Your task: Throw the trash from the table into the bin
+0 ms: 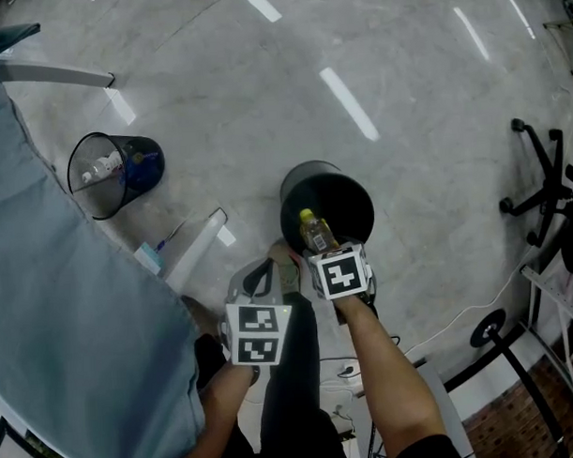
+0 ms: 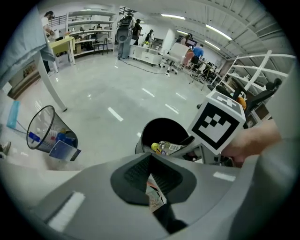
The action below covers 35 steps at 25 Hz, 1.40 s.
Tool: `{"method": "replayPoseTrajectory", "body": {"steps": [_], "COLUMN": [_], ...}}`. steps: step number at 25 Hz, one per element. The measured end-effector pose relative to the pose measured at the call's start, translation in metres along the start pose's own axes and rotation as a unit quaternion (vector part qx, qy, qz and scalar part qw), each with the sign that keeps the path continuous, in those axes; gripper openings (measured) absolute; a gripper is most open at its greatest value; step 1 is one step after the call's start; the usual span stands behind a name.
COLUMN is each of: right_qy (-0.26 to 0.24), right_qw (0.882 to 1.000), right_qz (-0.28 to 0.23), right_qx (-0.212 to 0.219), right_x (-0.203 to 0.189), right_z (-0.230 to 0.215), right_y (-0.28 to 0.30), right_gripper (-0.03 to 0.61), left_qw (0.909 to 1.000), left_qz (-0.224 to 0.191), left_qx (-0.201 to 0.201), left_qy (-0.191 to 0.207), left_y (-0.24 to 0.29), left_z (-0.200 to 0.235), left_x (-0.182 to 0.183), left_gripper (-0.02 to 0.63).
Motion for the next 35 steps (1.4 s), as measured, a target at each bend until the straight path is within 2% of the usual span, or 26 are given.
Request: {"method": "replayPoseTrajectory", "body": {"steps": [8,12,14,20,29,35], "right_qy": [0.007,0.01,0.004,-0.008,0.011,0.014], "right_qw": [0.998,0.996,0.995,0.997,0.999,0.999], "right_qz": [0.065,0.087,0.097,0.072,0.04,-0.021], "right_qx": [-0.005,0.013,0.004,0.001,-0.012,-0.025], "right_x": [-0.012,-0.011,-0.011,0.0,-0.006,-0.007], "right_z": [-0.011,-0.006,-0.009,-0.002,0.009,0.014], "right_y": [0.039,0.053,0.052,0.034,-0.016,-0.061], "right_gripper": [0.305,0.305,0.305,0.31,0.31,0.308], "left_qw": [0.9999,0.9997,0.9995,0.9993,0.9991,0.9986], "left_qz": [-0.002,-0.008,-0.009,-0.015,-0.029,-0.038], "left_qx": [-0.002,-0.008,-0.01,-0.013,-0.017,-0.01], "left_qy": [-0.01,-0.022,-0.027,-0.03,-0.028,-0.035], "left_y": [0.007,0.005,0.002,-0.015,-0.045,-0.071], "left_z": [0.008,0.016,0.018,0.014,-0.002,-0.012], "left_x": [-0.003,0.001,0.002,0.006,0.018,0.03], "left_gripper": [0.008,0.008,0.008,0.008,0.008,0.008]}}
Point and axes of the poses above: the fingertips, and each gripper's own axes: y forward along the fingers, z to its left, x out of its top, the point moved 2 cm from there along -y, backward along the fingers, and after that the axes turned 4 degrees about x, right-handed, at the moved point
